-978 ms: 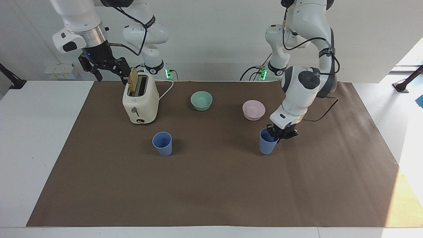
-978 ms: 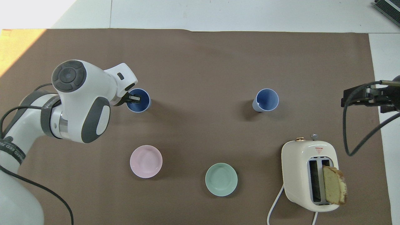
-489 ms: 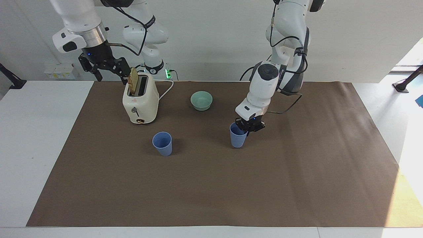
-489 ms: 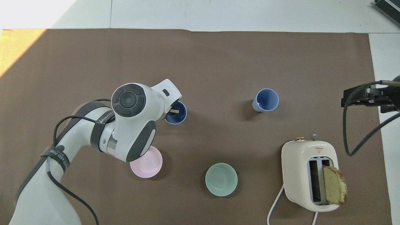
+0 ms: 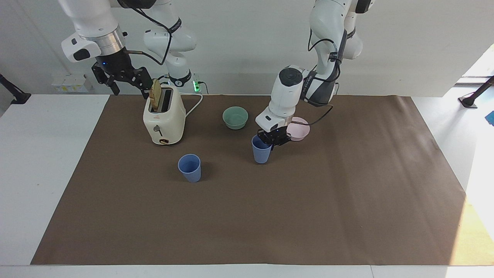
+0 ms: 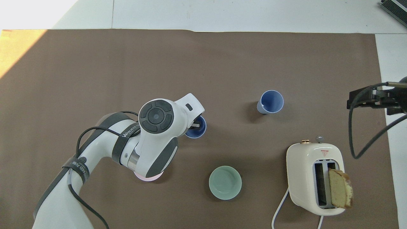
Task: Stack blue cups with both arms
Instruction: 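Carry the blue cup with the left gripper toward the table center and set it down, then withdraw the left gripper while the right gripper reaches the other blue cup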
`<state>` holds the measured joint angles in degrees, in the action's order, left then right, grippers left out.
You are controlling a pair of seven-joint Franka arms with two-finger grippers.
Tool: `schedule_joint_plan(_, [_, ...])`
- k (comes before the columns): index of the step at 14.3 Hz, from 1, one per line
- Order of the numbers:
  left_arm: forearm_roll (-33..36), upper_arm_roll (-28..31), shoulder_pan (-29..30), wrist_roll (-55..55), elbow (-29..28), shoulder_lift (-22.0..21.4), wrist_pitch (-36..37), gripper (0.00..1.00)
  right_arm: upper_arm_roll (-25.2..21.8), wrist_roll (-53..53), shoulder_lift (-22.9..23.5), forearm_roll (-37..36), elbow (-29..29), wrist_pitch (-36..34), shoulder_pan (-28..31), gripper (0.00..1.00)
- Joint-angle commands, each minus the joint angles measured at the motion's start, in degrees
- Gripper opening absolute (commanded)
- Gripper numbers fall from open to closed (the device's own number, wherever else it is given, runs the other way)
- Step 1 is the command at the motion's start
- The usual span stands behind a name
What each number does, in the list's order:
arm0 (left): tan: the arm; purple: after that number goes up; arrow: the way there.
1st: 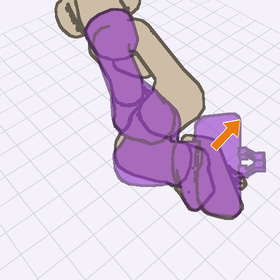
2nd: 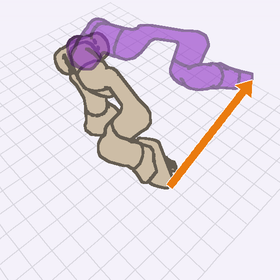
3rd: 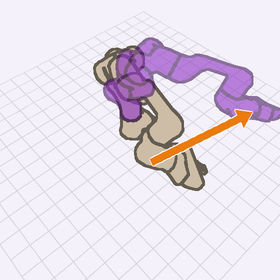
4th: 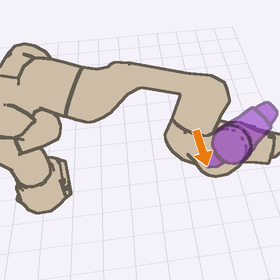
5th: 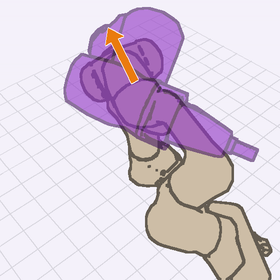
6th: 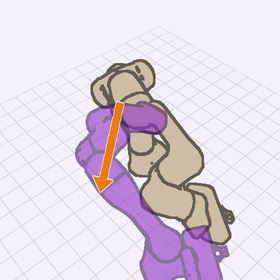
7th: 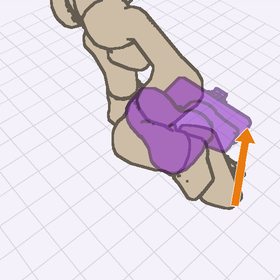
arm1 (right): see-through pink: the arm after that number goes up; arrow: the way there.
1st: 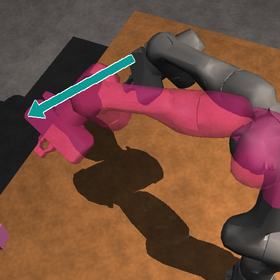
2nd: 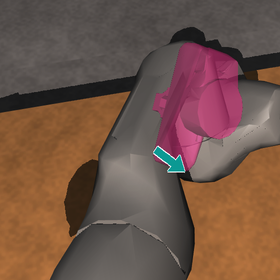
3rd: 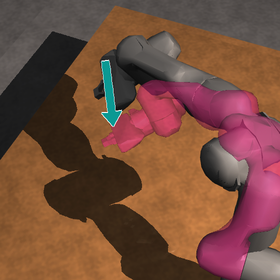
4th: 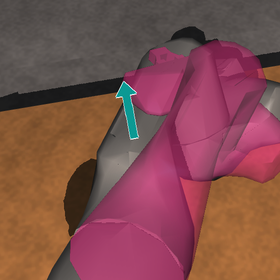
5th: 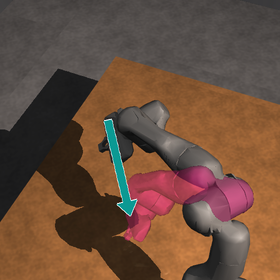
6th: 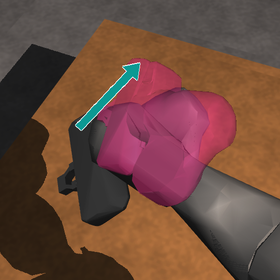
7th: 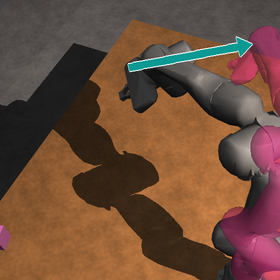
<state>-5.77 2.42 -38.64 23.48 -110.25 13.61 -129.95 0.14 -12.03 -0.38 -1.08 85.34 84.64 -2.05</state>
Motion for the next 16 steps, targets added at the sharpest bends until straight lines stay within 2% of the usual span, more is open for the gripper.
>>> schedule_joint_plan(1, [-3.2,0.7,-1.1,0.3,-2.3,-2.3,0.7,0.09,0.2,-0.4,-0.8,1.2,0.9,0.2,0.4,1.00])
schedule_joint_plan(2, [-3.2,0.7,-1.1,0.3,-2.2,-2.3,0.8,0.26,0.2,-0.4,-0.8,1.2,0.9,0.3,0.5,1.00])
schedule_joint_plan(3, [-3.2,0.7,-1.0,0.2,-2.0,-2.2,1.2,0.51,0.2,-0.5,-0.8,1.2,0.9,0.4,0.5,1.00])
schedule_joint_plan(4, [-3.2,0.7,-1.0,-0.4,-1.7,-2.2,1.8,0.66,0.2,-0.5,-0.8,1.2,0.9,0.4,0.5,1.00])
schedule_joint_plan(5, [-3.2,0.8,-0.9,-0.4,-1.5,-2.1,2.0,0.69,0.2,-0.5,-0.8,1.2,0.9,0.4,0.5,1.00])
schedule_joint_plan(6, [-3.2,0.9,-0.7,-0.5,-1.4,-2.0,2.0,0.83,0.2,-0.6,-0.8,1.2,1.0,0.4,0.5,1.00])
schedule_joint_plan(7, [-3.1,1.1,-0.4,-0.5,-1.2,-2.0,2.0,0.92,0.2,-0.6,-0.8,1.2,1.1,0.4,0.5,1.00])
schedule_joint_plan(10, [-2.3,1.6,1.5,-0.7,-1.2,-4.4,5.0,1.00,0.2,-0.5,-0.8,1.3,1.2,0.4,0.5,1.00])
schedule_joint_plan(13, [-1.0,1.6,6.6,-5.4,-1.3,-8.9,8.6,1.00,0.2,-0.4,-1.0,1.3,1.7,0.4,0.5,1.00])
schedule_joint_plan(16, [-0.7,1.6,13.0,-12.8,-1.2,-13.0,12.9,1.00,0.2,-0.4,-4.3,1.3,7.4,4.7,0.4,1.00])
